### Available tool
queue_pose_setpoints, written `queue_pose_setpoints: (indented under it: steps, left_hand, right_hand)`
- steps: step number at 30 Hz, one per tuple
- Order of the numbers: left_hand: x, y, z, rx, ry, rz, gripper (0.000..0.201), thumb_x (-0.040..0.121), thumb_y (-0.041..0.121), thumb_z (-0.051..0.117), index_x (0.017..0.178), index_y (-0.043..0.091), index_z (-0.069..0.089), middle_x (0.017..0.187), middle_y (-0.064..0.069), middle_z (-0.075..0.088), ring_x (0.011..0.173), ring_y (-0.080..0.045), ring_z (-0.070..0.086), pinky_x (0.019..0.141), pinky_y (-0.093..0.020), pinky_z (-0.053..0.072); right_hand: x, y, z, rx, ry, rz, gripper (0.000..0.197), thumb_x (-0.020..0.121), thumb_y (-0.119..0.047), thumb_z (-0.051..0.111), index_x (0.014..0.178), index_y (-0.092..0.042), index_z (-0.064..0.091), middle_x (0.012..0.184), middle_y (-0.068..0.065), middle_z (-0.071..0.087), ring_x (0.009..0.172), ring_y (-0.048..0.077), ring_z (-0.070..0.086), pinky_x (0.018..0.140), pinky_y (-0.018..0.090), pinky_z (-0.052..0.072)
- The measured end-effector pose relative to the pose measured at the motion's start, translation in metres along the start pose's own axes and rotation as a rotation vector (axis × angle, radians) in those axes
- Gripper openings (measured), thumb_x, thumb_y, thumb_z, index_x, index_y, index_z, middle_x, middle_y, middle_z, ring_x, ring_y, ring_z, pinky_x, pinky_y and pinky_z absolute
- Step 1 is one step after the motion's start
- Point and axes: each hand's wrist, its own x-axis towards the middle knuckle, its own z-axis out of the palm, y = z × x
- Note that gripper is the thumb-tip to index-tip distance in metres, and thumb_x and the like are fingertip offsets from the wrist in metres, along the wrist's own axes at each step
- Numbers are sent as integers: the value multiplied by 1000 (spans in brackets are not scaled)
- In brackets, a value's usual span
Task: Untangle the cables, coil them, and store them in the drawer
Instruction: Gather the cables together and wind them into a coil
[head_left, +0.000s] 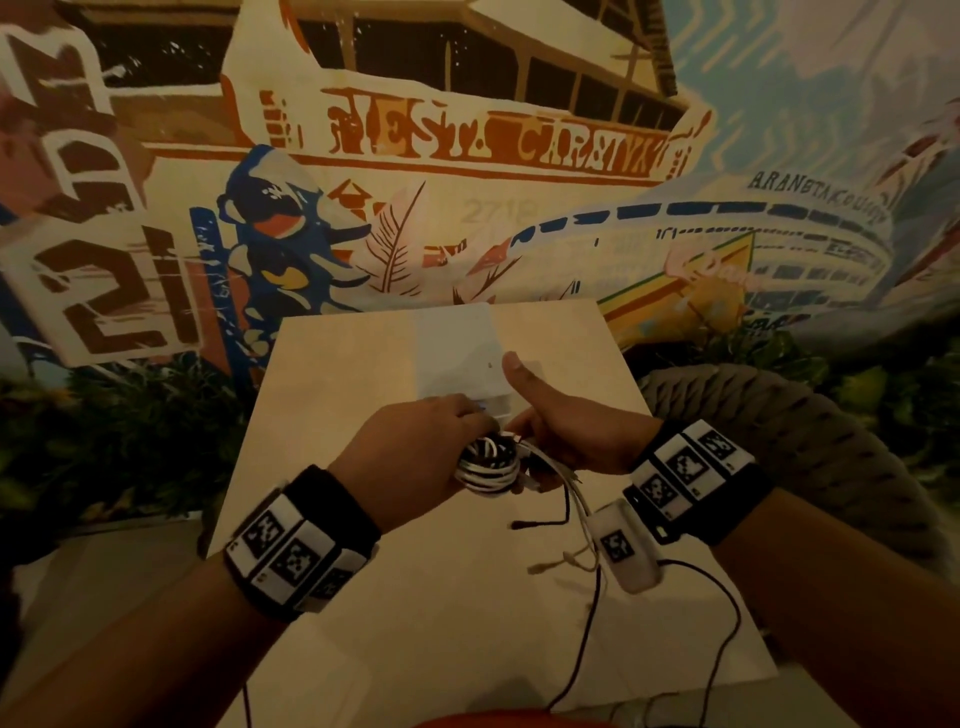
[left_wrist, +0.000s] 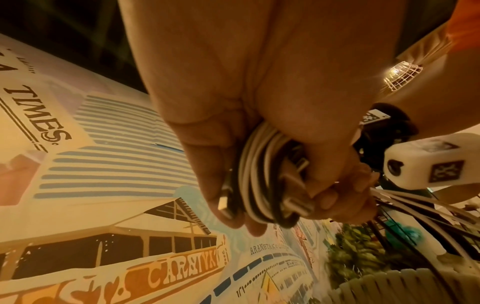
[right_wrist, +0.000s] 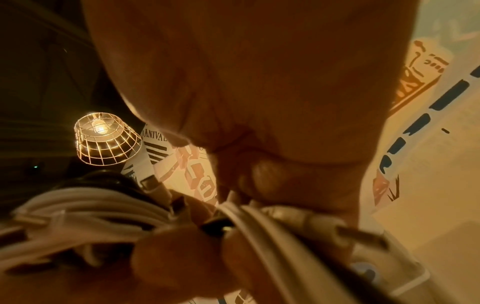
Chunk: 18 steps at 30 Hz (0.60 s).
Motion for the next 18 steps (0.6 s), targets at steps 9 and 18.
queue_pose_setpoints:
  steps: [9, 18]
  left_hand:
    - [3, 5, 20, 87, -66, -58, 18, 86, 23, 58, 100, 23, 70, 88, 3, 71, 79, -22, 70, 55, -26, 45]
    - [11, 6, 36, 82, -179, -104, 24, 94, 40, 53, 91, 25, 72, 74, 6, 65, 65, -15, 59, 60, -24, 46]
  right_hand:
    - [-10, -22, 11, -524, 50, -9, 39, 94, -65, 50, 68, -47, 71, 62, -32, 66, 70, -4, 69, 76, 17, 45]
    - [11, -17, 26, -846, 73, 35, 23, 74, -54, 82, 82, -34, 74, 79, -10, 73, 71, 6, 67, 67, 21, 51]
